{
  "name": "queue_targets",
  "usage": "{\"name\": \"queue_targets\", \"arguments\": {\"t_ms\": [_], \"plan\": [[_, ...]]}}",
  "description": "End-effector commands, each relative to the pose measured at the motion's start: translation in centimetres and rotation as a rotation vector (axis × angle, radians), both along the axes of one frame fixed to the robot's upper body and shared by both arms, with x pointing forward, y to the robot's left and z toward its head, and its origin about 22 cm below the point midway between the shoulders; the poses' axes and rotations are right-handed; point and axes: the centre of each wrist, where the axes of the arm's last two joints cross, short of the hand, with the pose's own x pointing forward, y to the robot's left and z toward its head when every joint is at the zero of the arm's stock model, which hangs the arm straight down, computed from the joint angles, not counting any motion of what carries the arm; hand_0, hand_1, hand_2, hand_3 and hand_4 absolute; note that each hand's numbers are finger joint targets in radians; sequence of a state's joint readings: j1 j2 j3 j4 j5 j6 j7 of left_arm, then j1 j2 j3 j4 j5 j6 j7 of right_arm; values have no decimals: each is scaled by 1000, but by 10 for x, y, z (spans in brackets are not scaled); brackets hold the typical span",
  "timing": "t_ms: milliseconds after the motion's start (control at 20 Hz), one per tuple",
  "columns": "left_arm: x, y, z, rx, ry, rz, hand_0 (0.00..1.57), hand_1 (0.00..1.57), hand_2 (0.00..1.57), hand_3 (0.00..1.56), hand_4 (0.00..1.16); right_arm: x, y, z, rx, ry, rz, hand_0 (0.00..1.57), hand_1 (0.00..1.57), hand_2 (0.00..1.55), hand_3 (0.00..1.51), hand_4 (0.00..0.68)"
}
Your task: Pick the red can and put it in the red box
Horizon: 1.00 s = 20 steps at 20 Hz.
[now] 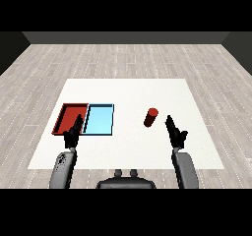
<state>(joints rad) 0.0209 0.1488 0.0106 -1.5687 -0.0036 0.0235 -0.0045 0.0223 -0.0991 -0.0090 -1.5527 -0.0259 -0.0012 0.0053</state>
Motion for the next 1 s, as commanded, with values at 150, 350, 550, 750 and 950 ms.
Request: {"name": "queue_targets", "arguments": {"t_ms": [150,350,550,750,950], "plan": [[2,-8,-1,-38,-16,2,0,0,0,0,0,35,-43,8,-22,-23,-4,0,0,0,0,0],[8,-12,34,-101,-379,-20,0,0,0,0,0,47,-27,25,114,-284,90,0,0,0,0,0],[0,-11,-8,-122,-399,-20,0,0,0,0,0,47,-62,12,141,-313,121,0,0,0,0,0],[-3,-9,1,-134,-403,-17,0,0,0,0,0,59,-75,14,117,-321,123,0,0,0,0,0],[-10,3,-5,-144,-418,-26,0,0,0,0,0,49,-72,1,134,-326,91,0,0,0,0,0]]}}
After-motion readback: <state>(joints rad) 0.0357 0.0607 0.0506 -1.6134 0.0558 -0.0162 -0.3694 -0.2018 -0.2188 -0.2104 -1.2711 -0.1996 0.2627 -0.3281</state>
